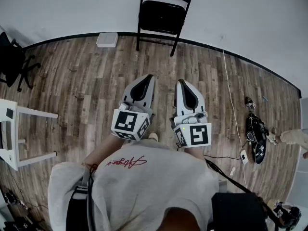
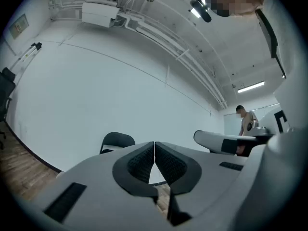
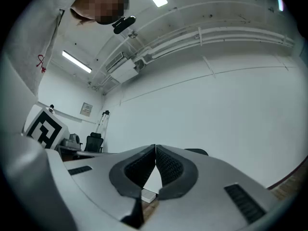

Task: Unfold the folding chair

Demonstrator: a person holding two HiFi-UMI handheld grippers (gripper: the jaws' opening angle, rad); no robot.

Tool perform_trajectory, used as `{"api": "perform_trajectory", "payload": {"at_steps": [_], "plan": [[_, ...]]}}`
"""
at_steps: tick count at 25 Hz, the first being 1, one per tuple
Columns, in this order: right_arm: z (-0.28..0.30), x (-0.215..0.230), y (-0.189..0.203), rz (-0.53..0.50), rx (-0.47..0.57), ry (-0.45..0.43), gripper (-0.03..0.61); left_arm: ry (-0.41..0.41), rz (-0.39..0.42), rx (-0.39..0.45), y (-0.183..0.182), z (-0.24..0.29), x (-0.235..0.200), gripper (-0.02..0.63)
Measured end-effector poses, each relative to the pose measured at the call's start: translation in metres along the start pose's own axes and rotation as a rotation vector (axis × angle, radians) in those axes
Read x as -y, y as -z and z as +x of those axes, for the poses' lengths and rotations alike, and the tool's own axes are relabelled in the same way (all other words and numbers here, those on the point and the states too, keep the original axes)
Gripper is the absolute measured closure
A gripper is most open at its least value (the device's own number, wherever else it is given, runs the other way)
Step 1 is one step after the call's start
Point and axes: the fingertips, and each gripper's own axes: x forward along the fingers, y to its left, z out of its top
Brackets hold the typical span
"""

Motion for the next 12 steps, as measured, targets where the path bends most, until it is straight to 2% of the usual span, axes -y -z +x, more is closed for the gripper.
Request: {"api": "perform_trajectory", "payload": {"at_steps": [12], "plan": [[-0.0023,0.0031,0.0017,0.003,-0.002,0.003,0.561,-0.007,-0.004,-0.001,0.0026,0.0016,0.0017,0.595]]}}
